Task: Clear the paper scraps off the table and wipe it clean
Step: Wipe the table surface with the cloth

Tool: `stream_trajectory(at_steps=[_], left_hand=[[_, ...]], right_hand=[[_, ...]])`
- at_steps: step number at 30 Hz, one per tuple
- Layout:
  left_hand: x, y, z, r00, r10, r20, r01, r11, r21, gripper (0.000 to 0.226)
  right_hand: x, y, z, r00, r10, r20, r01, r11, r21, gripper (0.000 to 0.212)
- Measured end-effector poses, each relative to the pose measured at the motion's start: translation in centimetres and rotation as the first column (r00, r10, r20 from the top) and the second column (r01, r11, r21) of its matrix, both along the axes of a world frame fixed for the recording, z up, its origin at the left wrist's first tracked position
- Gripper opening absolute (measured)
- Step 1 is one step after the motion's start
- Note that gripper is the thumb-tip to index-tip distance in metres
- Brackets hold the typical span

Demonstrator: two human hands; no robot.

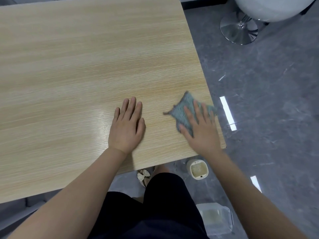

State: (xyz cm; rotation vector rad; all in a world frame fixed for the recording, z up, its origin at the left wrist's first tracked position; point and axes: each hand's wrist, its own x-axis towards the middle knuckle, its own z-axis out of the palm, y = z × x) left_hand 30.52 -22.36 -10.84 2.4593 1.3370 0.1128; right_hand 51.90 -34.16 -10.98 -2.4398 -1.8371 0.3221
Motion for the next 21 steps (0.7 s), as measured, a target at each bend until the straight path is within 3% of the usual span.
stream_trajectory(at_steps=[4,7,12,15,21], left_hand=[[0.0,-0.1,-0.1,1.000,-0.002,-0.008,0.002,1.000,0.009,0.060],[0.0,-0.2,-0.1,1.000,-0.010,-0.016,0.010,1.000,0.008,0.060],[-0.1,-0.2,0.0,1.000,-0.011,-0.016,0.011,1.000,-0.002,0.058],[-0.2,-0.5,0.0,1.000,-0.007,-0.030,0.007,1.000,-0.013,0.058],[-1.3,-1.7,-0.2,0.999,-0.025,-0.025,0.024,0.999,-0.021,0.060]], right_hand=[[-2.7,-4.6,-0.2,0.992,0.126,-0.006,-0.126,0.992,0.000,0.060],[-0.8,-3.0,0.0,0.983,0.184,0.013,-0.184,0.983,-0.008,0.061],[4.2,3.8,0.2,0.999,-0.036,-0.027,0.035,0.999,-0.031,0.066],[5.4,6.4,0.3,0.993,-0.079,-0.082,0.077,0.996,-0.033,0.064],[3.0,1.9,0.2,0.987,-0.138,-0.076,0.137,0.990,-0.027,0.063]])
